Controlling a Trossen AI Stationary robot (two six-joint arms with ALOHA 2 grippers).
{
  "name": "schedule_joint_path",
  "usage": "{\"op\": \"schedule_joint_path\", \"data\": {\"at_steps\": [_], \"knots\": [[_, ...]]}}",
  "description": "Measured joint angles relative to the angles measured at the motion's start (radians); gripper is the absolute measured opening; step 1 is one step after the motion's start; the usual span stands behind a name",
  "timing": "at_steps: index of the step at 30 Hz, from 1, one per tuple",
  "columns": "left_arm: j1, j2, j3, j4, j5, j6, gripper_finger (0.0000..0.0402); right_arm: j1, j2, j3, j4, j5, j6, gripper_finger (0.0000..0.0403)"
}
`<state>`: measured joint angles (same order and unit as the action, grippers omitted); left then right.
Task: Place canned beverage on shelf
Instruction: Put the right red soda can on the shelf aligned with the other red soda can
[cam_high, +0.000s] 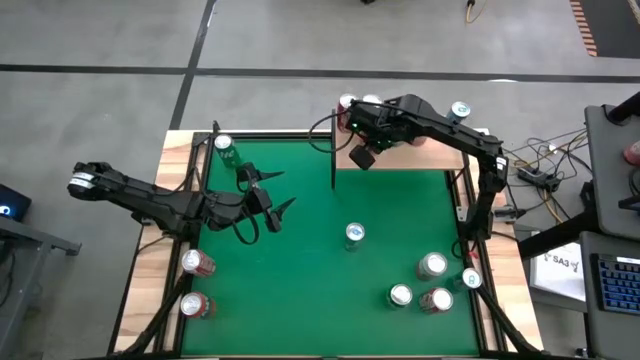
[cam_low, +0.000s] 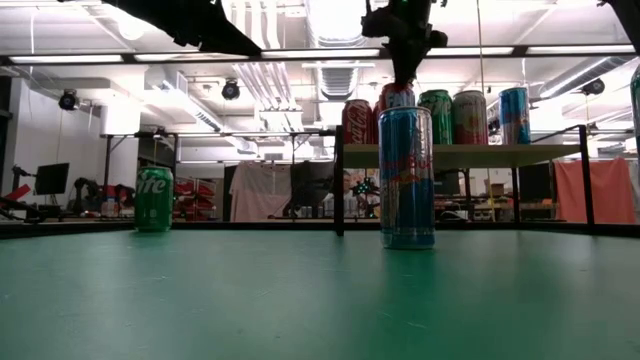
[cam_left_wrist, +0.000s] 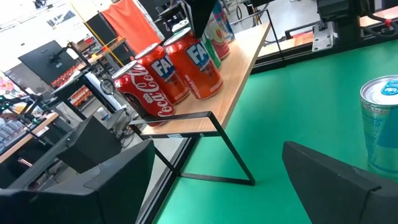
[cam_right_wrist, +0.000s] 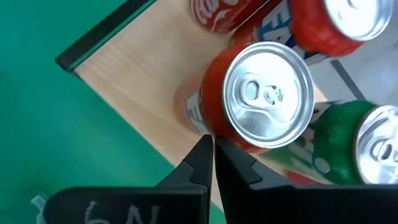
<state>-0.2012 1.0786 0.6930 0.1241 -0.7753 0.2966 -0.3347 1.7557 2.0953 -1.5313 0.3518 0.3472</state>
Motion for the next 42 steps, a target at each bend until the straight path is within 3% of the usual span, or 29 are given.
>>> {"op": "schedule_joint_path", "data": {"at_steps": [8, 14, 34, 42], "knots": [[0.000, 0.000, 0.000, 0.000, 0.000, 0.000, 0.0338, 0.000, 0.000, -0.001, 0.031, -0.001, -0.018, 0.0009], [0.000, 0.000, 0.000, 0.000, 0.000, 0.000, 0.0338, 0.000, -0.009, 0.006, -0.021, -0.096, -0.019, 0.0009], [0.000, 0.000, 0.000, 0.001, 0.000, -0.003, 0.0338, -0.069, 0.019, -0.013, -0.003, -0.087, -0.173, 0.0009], [0.000, 0.000, 0.000, 0.001, 0.000, -0.003, 0.0338, -0.068, 0.019, -0.013, 0.030, -0.074, -0.165, 0.0009]]}}
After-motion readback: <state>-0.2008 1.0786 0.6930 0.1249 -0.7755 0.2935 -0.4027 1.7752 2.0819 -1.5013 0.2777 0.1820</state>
